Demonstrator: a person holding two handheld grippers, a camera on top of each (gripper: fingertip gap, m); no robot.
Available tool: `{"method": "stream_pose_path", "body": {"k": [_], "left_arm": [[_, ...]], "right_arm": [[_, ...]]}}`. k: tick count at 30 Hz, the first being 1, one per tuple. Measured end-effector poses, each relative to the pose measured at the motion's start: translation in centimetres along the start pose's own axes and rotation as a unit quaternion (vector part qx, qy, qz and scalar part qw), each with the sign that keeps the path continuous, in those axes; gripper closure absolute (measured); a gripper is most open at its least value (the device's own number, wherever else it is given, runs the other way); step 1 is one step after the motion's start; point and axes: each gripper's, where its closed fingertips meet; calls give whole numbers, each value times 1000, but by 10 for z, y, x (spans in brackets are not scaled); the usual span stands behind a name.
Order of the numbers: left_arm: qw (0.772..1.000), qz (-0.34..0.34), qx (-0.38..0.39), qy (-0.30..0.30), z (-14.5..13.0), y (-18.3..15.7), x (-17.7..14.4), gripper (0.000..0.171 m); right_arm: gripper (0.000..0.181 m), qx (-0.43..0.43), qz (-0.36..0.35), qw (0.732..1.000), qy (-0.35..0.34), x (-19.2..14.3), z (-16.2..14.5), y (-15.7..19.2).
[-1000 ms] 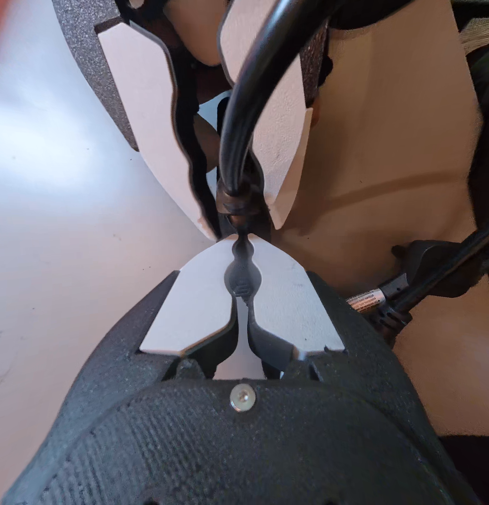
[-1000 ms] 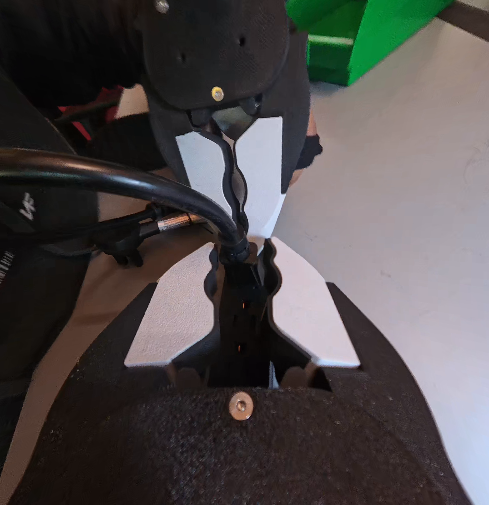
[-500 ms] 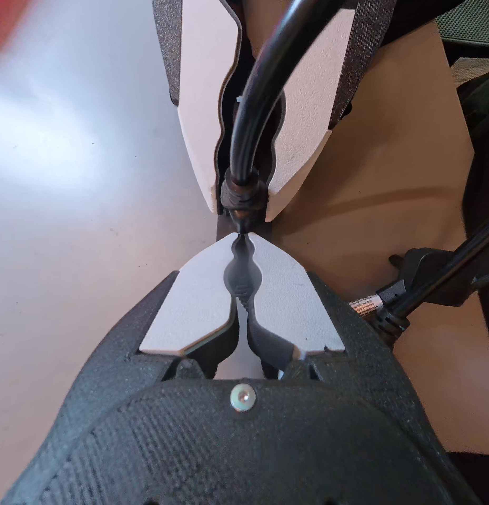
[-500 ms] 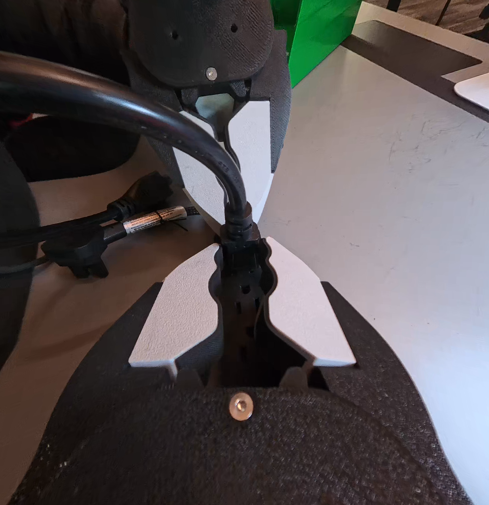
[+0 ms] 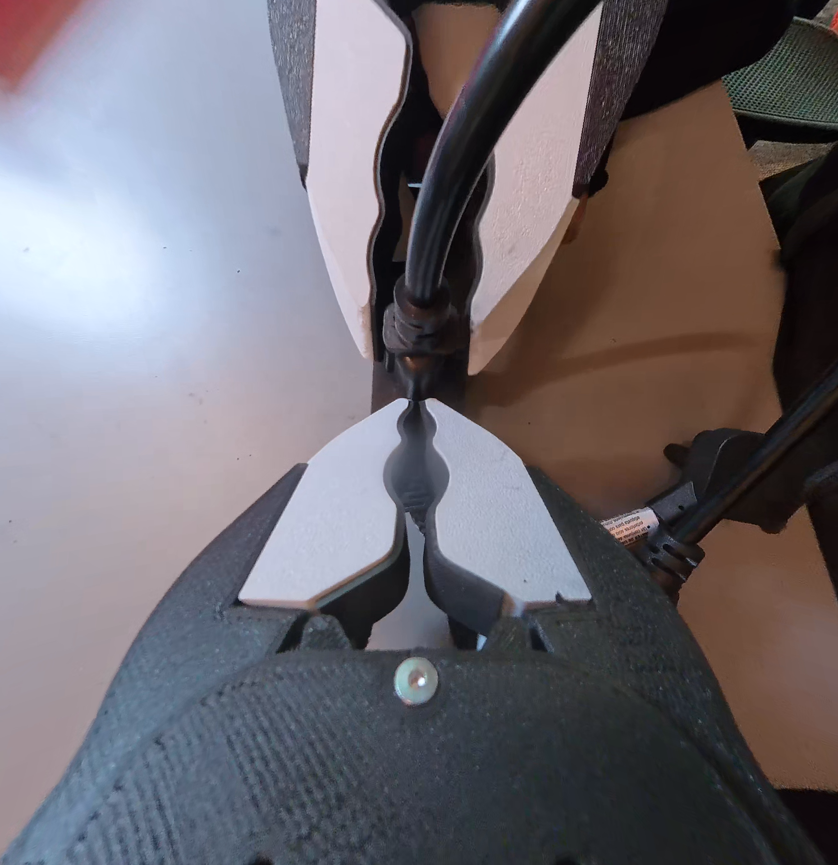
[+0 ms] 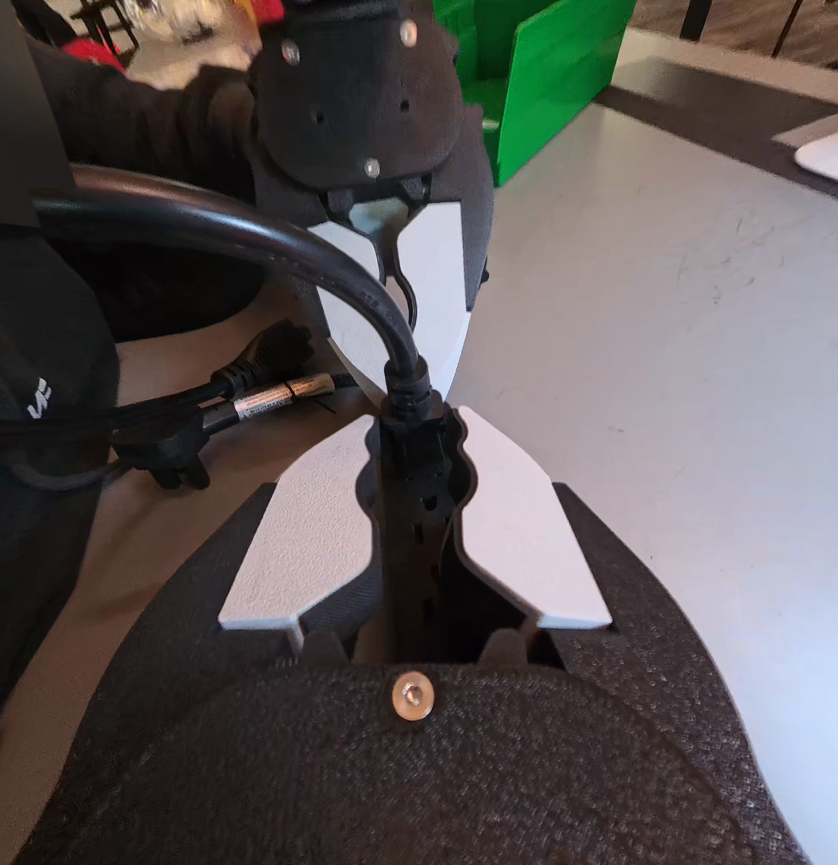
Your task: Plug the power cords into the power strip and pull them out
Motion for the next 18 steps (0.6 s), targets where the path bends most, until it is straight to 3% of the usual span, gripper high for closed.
{"method": "stream_pose_path", "body": {"k": [11,15,18], "left_arm": [[1000,14,19,0,2,0,-1,171],[999,21,26,6,1,2,-4,164],[999,27,41,11,0,0,-3,171]], "right_arm": [[155,-88,-4,996,-7,-1,3,1],[155,-125,1,992,-7,1,3,4],[156,-105,8,994,-4,1,3,2]]}}
Point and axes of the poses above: each gripper's, where its closed fingertips meet, x out along the fingers, z out of its top, y = z × x across the jaws, and after that the axes turned 3 degrees about -y, right-handed
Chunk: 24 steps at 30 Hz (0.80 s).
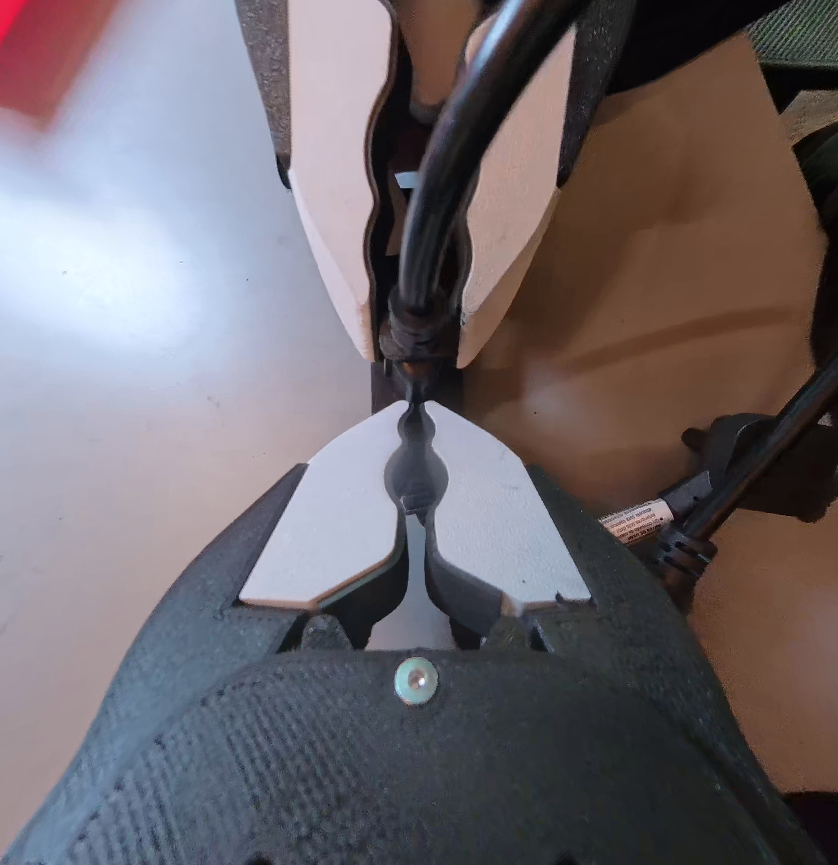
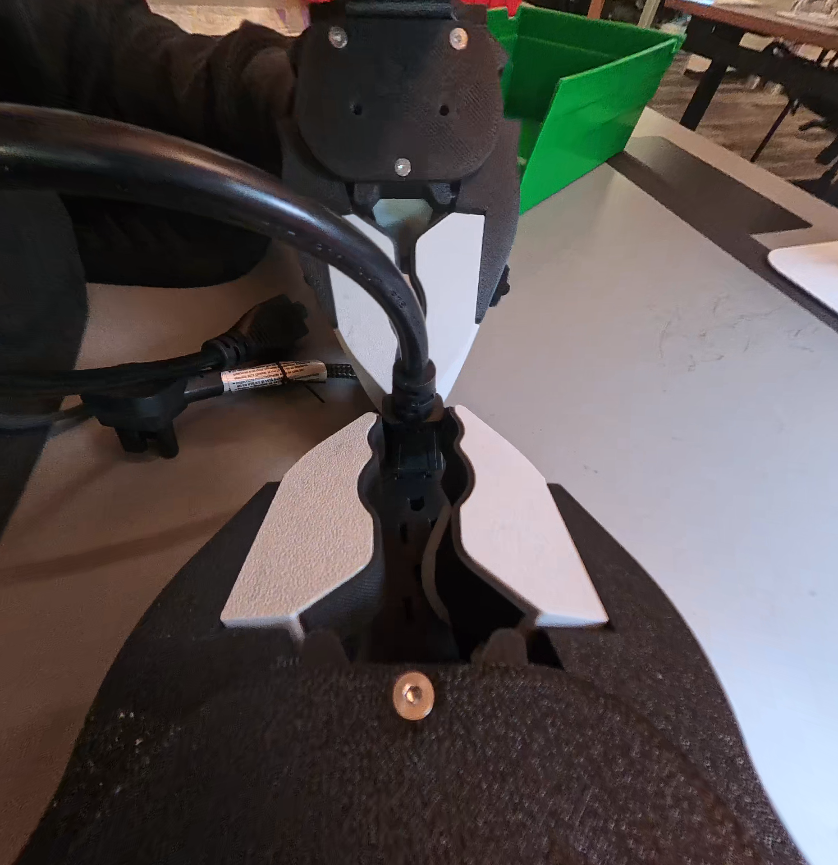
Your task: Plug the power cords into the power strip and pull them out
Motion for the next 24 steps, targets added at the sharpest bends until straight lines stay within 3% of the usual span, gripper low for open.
{"method": "stream_pose_path", "body": {"k": [8,14,17,19,23,24], "left_arm": [[1000,4,-27,-7,-2,4,0,170],[999,-12,-33,-9,-2,0,-1,170],[999,-4,-32,-6,-2,3,0,169],[1000,8,-28,3,-4,7,0,169],[999,-8,-32,-8,-3,1,-1,169],[999,-5,-32,-7,-3,1,-1,169]], "right_arm": [[157,173,37,984,-16,3,1,-8],[157,-10,-10,1000,-4,4,5,3],[157,112,10,993,-16,4,4,-7],[157,145,5,989,-19,5,3,-11],[157,-7,-15,1000,-10,5,7,2],[157,8,-13,1000,-11,6,7,1]]}}
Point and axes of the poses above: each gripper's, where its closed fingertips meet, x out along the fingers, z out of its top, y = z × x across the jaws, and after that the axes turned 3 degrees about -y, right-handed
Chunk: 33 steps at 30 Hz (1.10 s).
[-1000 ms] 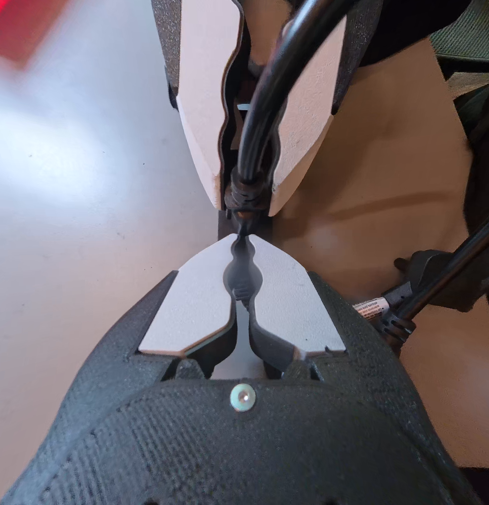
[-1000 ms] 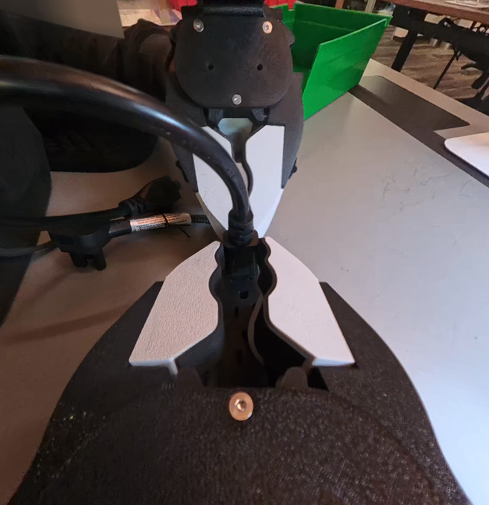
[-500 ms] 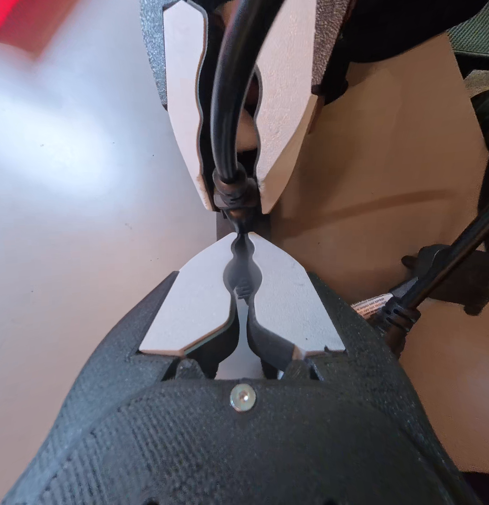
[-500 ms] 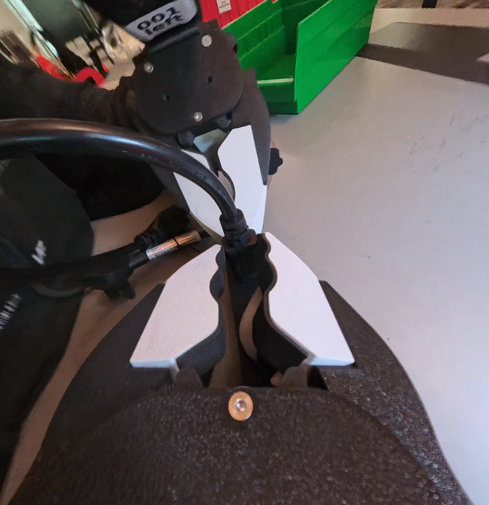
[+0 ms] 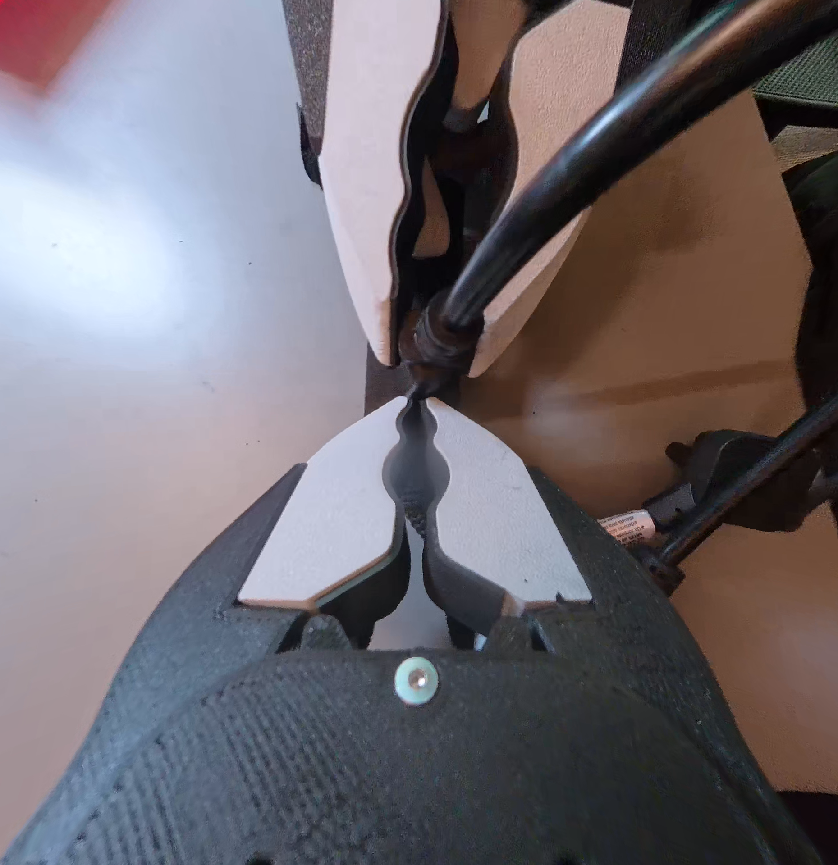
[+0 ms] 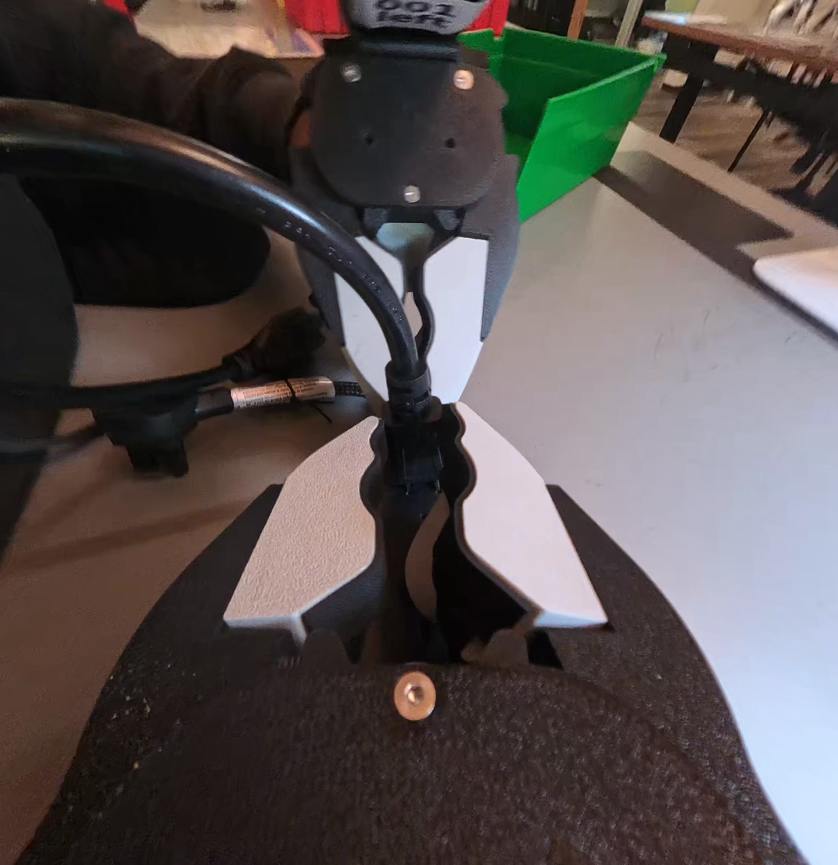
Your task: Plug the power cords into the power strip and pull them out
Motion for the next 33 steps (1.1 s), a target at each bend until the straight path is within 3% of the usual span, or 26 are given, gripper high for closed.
{"method": "stream_pose_path", "body": {"k": [3,6,9,10,12,14,17,20,21,24,26,28,29,30,33], "left_arm": [[1000,13,2,5,0,5,1,170],[1000,16,3,4,-1,7,1,169],[1000,1,2,-4,1,1,1,169],[1000,3,3,-7,1,1,1,168],[1000,9,1,-5,1,2,2,168],[1000,16,5,-4,2,4,3,168],[1000,19,2,-4,2,6,3,169],[1000,10,3,-9,2,4,2,168],[1000,12,4,-10,2,3,2,168],[1000,12,4,-14,3,3,5,168],[1000,13,4,-13,3,4,5,168],[1000,16,0,-16,2,7,4,169],[1000,15,-1,-19,2,7,4,169],[1000,16,1,-17,2,7,4,169],[1000,22,0,-14,3,7,3,170]], "right_arm": [[158,193,31,981,-22,0,-1,-15],[157,137,4,990,-9,1,-2,-13],[157,-42,-9,999,8,0,2,0],[157,-42,-7,999,9,0,2,1],[158,92,9,996,-12,-1,1,-8],[159,214,26,976,-31,-2,0,-17],[158,154,9,988,-21,-1,0,-16],[158,-37,0,999,-10,-1,5,0],[158,-16,6,1000,-15,-1,5,-1],[158,189,18,981,-39,-2,2,-22],[153,173,26,983,-57,-4,7,-19],[163,82,54,987,-125,-14,35,-4],[165,52,32,993,-96,-10,27,-5],[155,69,14,996,-56,-8,11,-12],[157,141,9,983,-120,-25,27,-31]]}}
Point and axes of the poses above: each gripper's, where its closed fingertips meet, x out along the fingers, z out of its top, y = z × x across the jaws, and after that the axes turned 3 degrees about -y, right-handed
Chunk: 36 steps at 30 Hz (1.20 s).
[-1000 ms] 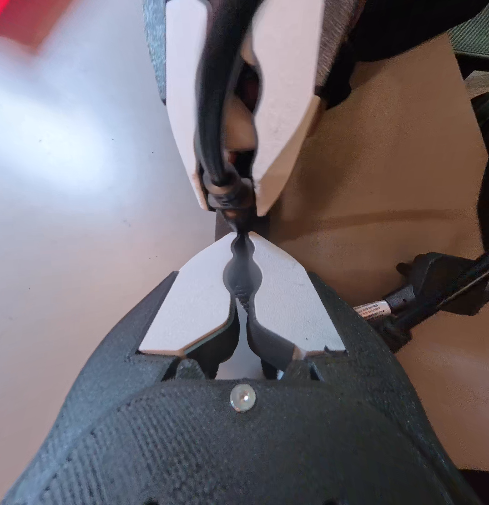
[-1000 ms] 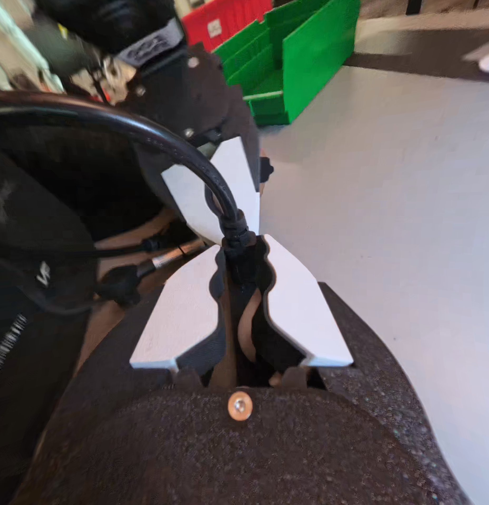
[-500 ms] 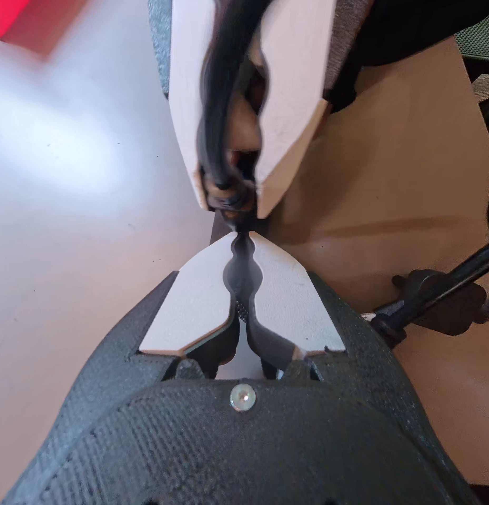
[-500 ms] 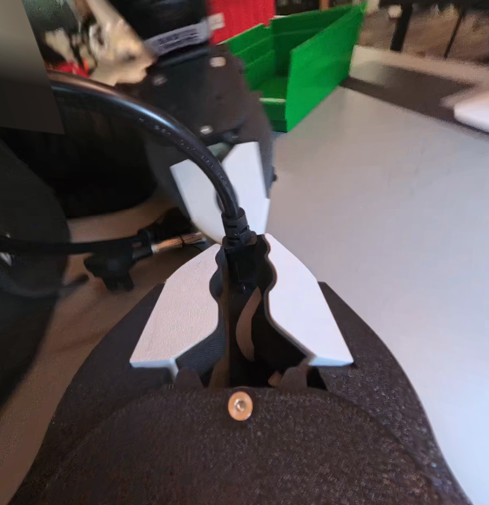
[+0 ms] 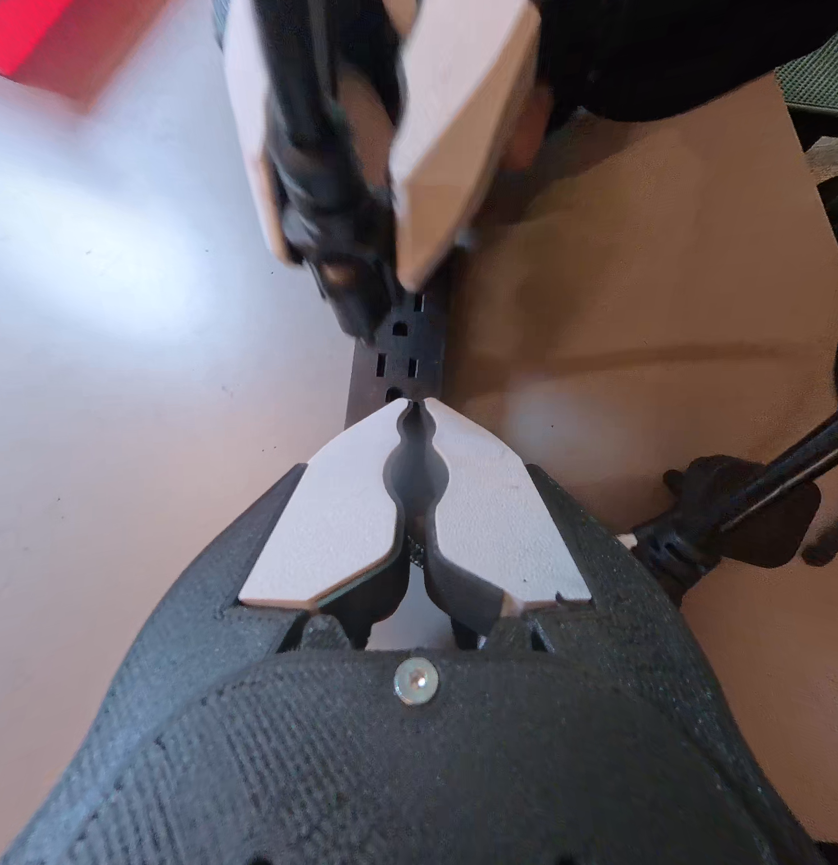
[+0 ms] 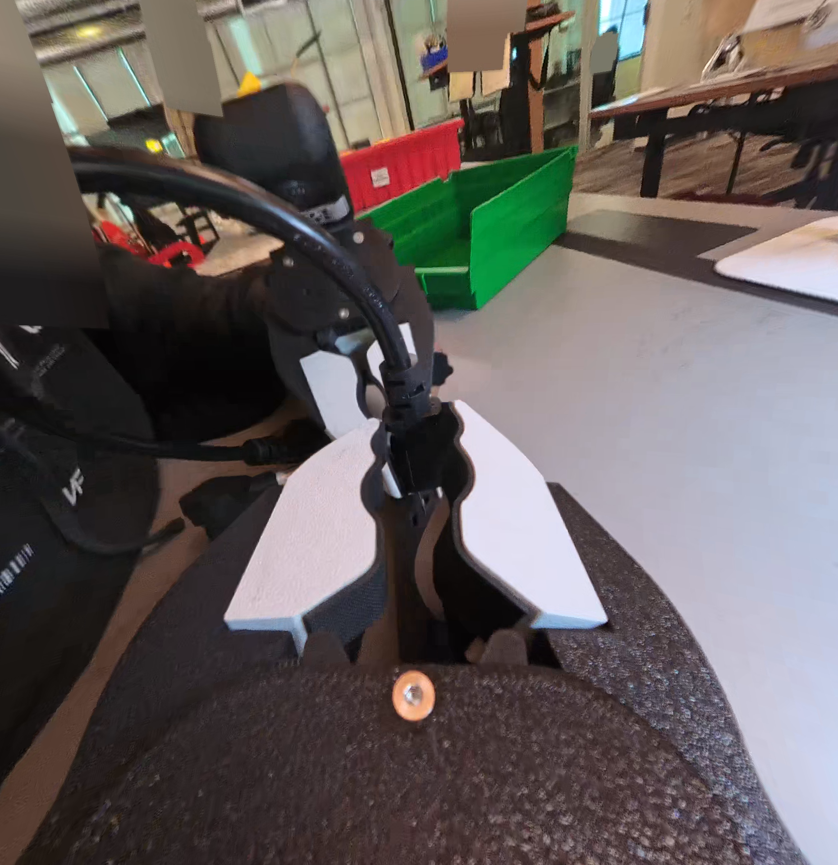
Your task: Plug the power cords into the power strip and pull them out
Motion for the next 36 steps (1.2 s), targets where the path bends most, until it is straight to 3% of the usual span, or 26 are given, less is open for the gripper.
{"method": "stream_pose_path", "body": {"k": [4,7,9,12,18,24,32,36], "left_arm": [[1000,-10,-13,-5,-1,1,-4,171],[998,-19,-27,-45,9,2,-14,171],[997,-3,-35,-71,16,8,-21,154],[993,11,-41,-114,26,12,-32,153],[980,58,-48,-186,30,13,-48,171],[965,88,-108,-221,21,5,-53,171],[946,118,-156,-258,12,-5,-65,171],[935,136,-174,-279,4,-1,-75,171]], "right_arm": [[157,1,9,1000,-15,-8,11,3],[156,0,-6,1000,-9,-13,9,-3],[156,-3,-15,1000,-3,-17,10,-7],[156,-33,-35,999,-8,-24,21,-8],[155,-102,-40,994,-23,-39,45,16],[155,-116,-58,991,-18,-70,49,31],[156,-115,-119,984,-60,-112,63,10],[156,-121,-164,978,-48,-132,74,-8]]}}
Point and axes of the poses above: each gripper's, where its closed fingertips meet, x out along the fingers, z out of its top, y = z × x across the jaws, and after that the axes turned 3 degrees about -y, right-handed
